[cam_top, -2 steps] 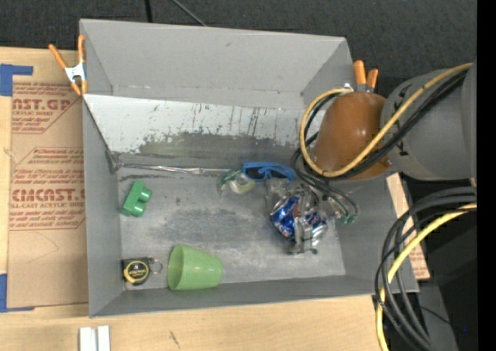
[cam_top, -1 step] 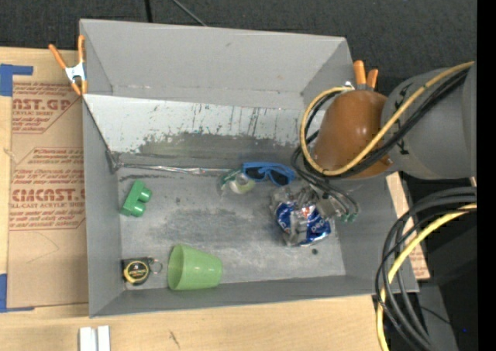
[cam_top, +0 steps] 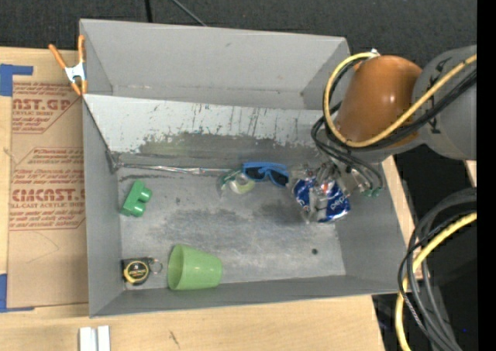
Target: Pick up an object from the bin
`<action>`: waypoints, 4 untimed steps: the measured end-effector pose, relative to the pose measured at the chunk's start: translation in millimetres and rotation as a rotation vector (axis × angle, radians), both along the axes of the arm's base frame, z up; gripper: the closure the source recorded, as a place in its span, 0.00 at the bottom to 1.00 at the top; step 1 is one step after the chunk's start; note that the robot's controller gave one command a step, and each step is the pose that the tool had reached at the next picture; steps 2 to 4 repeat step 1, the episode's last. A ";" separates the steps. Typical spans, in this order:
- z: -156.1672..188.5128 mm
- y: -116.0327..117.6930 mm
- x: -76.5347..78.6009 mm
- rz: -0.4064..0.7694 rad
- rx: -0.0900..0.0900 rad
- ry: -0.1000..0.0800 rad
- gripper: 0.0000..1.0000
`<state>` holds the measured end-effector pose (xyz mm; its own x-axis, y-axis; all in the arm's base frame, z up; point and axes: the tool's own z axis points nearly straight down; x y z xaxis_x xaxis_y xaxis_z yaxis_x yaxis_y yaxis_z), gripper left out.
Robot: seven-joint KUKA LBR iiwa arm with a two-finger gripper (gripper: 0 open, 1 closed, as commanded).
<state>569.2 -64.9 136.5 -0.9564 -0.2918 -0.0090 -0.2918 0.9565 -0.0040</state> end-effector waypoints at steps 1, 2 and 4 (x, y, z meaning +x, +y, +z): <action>84.1 4.0 -43.1 -0.006 0.000 0.002 1.00; 84.1 4.0 -43.1 -0.006 0.000 0.002 1.00; 84.1 4.0 -43.1 -0.006 0.000 0.002 1.00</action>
Offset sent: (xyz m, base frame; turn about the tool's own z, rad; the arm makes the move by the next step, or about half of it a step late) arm -0.0439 0.0032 0.0795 0.0053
